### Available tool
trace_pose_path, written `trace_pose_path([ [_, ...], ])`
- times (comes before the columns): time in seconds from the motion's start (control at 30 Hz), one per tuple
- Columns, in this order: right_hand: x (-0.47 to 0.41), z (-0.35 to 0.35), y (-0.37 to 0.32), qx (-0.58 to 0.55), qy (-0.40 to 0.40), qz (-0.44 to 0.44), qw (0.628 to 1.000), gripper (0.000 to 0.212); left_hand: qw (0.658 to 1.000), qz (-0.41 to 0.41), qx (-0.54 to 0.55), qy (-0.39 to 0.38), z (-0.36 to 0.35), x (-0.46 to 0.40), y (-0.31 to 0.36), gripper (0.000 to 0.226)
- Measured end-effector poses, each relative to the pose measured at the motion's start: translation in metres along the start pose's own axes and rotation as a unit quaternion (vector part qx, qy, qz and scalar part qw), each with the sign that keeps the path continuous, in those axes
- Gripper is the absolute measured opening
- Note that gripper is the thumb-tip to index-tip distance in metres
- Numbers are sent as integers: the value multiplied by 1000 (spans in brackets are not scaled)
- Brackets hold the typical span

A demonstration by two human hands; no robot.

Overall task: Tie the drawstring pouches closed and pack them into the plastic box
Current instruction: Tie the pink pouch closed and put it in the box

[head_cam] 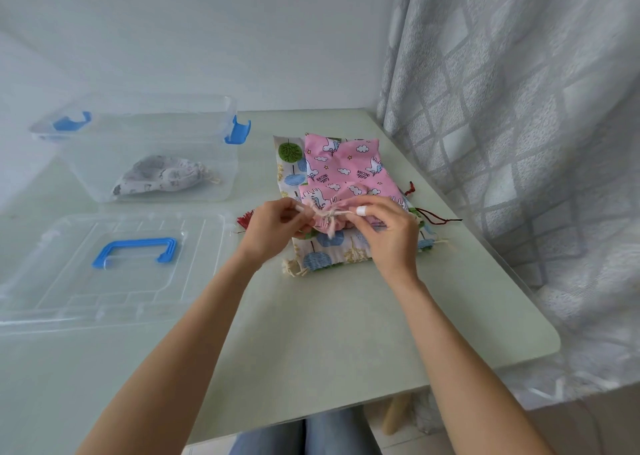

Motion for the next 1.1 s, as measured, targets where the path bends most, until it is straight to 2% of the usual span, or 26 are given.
trace_pose_path([
  [0.13, -1, -5, 6, 10, -66, -57, 996, 9, 1000, -10, 10, 18, 4, 3, 1, 11],
  [0.23, -3, -8, 7, 72, -116, -40, 990, 13, 999, -3, 33, 14, 4, 6, -3, 13],
  [0.27, -3, -8, 6, 96, -129, -23, 987, 15, 1000, -6, 24, 14, 6, 7, -3, 13],
  [0.43, 3, -5, 1, 122, -145, 2, 982, 16, 981, -74, -171, 61, 16, 12, 9, 7],
  [0.53, 2, -2, 3, 114, -146, -8, 983, 14, 978, -65, -187, 65, 18, 14, 10, 6],
  [0.6, 1, 0, 6, 94, -152, -28, 983, 12, 987, -40, -151, 37, 14, 12, 12, 9],
  [0.63, 1, -2, 5, 75, -170, -40, 982, 16, 991, -34, -129, 19, 12, 12, 15, 9],
  [0.7, 4, -11, -1, 52, -221, -55, 972, 42, 991, -50, -123, -25, 9, 13, 29, 5],
  [0.77, 9, -24, -11, 91, -269, -25, 958, 63, 979, -83, -178, -45, 11, 11, 42, 15],
  [0.8, 11, -30, -15, 120, -281, -3, 952, 65, 974, -101, -202, -32, 15, 7, 48, 19],
  [0.87, 12, -39, -20, 158, -281, 22, 946, 53, 972, -122, -198, 20, 25, -6, 58, 21],
  [0.93, 8, -42, -20, 161, -276, 23, 947, 33, 974, -124, -190, 27, 19, -28, 58, 22],
  [1.0, 4, -40, -19, 139, -276, 25, 951, 19, 961, -111, -251, -43, -6, -52, 49, 34],
  [1.1, -4, -24, -9, 126, -266, 10, 956, 17, 916, -56, -371, -144, -39, -80, 22, 49],
])
Point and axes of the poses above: each hand's wrist, its own x-axis away from the middle knuckle, its own z-axis out of the back of the hand, y = z × x, the point moved 9 cm from there along -x, towards the middle knuckle, and after that the axes turned 2 degrees about y, right-handed, at the moved point
